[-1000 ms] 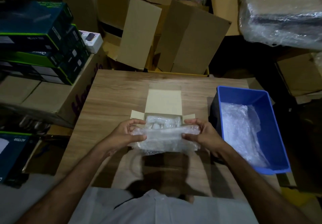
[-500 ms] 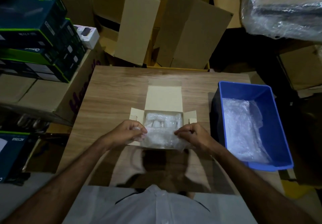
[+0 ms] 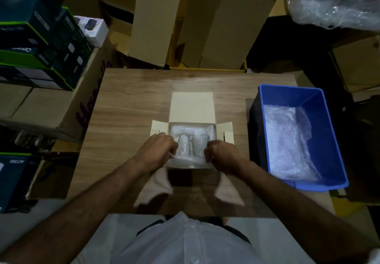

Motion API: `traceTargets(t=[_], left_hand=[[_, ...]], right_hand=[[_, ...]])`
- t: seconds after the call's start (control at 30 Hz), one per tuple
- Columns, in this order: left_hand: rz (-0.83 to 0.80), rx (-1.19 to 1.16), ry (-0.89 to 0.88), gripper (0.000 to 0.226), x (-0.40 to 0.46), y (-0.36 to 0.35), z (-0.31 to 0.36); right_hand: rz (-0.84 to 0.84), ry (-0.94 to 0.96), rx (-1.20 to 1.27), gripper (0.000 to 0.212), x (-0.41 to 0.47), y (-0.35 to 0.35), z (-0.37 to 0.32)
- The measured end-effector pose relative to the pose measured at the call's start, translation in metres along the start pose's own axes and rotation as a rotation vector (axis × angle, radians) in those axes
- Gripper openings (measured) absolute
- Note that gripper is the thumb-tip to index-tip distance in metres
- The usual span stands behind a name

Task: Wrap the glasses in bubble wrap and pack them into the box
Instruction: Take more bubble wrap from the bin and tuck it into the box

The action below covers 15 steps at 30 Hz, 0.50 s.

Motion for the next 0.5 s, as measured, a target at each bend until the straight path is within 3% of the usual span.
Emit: traceTargets(t=[0.07, 0.17, 0.27, 0.4, 0.5], left_hand=[[-0.023, 0.055, -0.039, 0.018, 0.001, -0.006, 0.004], [-0.217, 0.102, 0.09, 0.018, 0.006, -0.017, 0.008], [-0.255, 0.357, -0.031, 0.015, 0.006, -0.025, 0.019], [-0.339, 0.457, -0.045, 0.024, 0.006, -0.033, 0.021], [-0.297, 0.522, -0.057, 0.021, 0.012, -0.032, 0.023]], right_hand=[[-0.03, 0.025, -0.009, 0.023, 0.003, -0.005, -0.004], [-0.111, 0.073, 0.018, 0.024, 0.004, -0.01, -0.007], [-0.213, 0.111, 0.061, 0.027, 0.005, -0.011, -0.006], [-0.165, 0.055, 0.012, 0.034, 0.011, -0.01, 0.001], [-0.135, -0.007, -0.044, 0.028, 0.02, -0.012, 0.001]])
Point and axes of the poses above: each hand's wrist, its own x-axis towards the middle knuckle, its own y-axis out of the back of the hand, z = x × y, the point moved 5 cm from there along x, towards the middle knuckle, and after that the axes turned 13 degrees about y, right-handed, at the moved point
